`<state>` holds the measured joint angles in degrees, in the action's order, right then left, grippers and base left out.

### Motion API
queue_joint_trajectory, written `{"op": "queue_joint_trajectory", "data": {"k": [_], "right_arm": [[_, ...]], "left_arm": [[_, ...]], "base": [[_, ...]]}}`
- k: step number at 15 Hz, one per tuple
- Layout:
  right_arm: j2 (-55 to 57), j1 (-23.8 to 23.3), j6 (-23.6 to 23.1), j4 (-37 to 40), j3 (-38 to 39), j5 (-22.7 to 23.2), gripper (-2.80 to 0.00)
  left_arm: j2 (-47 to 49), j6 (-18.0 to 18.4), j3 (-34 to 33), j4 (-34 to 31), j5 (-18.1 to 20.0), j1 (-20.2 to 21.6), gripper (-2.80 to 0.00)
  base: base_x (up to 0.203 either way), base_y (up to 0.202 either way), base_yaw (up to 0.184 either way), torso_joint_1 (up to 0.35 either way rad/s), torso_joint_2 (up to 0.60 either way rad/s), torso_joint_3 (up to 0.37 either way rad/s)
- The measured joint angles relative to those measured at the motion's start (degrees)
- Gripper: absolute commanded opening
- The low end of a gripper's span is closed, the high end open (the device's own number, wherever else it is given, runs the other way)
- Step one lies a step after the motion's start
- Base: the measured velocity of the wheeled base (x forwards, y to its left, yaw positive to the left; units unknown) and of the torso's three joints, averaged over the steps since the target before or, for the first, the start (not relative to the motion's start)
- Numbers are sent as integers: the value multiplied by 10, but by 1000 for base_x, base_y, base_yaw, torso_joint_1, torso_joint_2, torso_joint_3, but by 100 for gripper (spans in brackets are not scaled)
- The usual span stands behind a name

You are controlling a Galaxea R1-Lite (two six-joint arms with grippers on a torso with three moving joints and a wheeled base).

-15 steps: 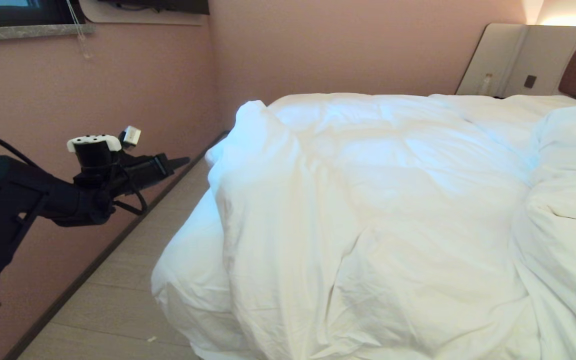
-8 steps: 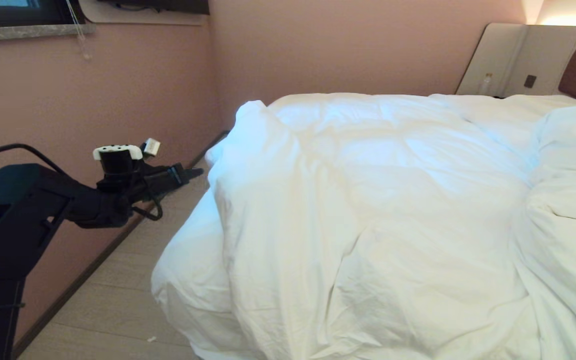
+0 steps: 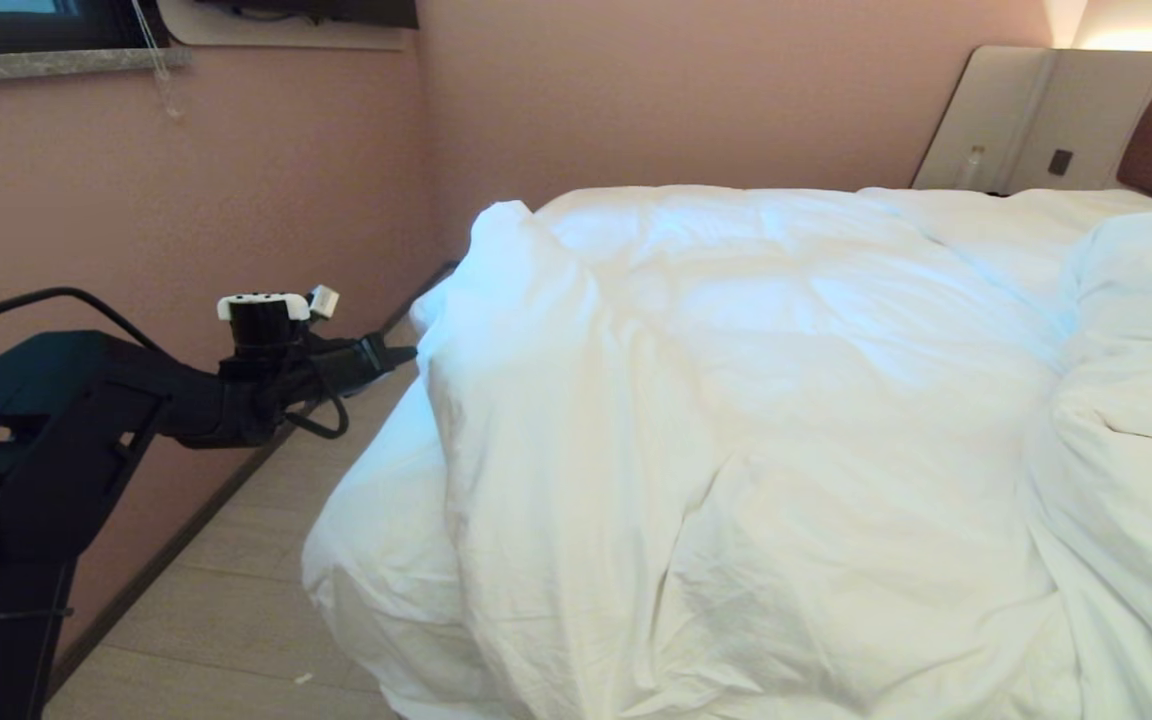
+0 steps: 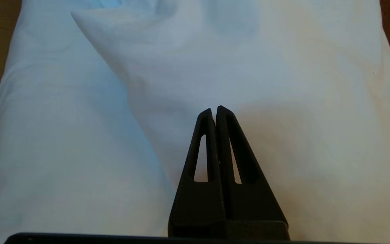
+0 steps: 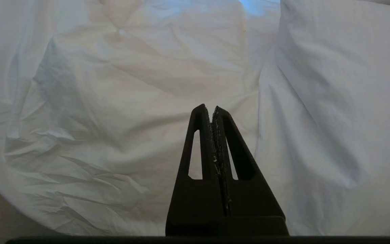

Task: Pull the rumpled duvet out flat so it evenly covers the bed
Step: Flatten the corners of the folded blanket

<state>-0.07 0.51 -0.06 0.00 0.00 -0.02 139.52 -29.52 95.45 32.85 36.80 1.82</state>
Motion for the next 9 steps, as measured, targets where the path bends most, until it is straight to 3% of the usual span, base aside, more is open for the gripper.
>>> {"op": "queue_joint_trajectory", "data": {"k": [9], "right_arm": [[0, 0, 0, 0, 0, 0, -280]], "left_arm": [[1, -1, 8, -37, -3, -14, -280]], "base": [[0, 0, 0, 0, 0, 0]]}}
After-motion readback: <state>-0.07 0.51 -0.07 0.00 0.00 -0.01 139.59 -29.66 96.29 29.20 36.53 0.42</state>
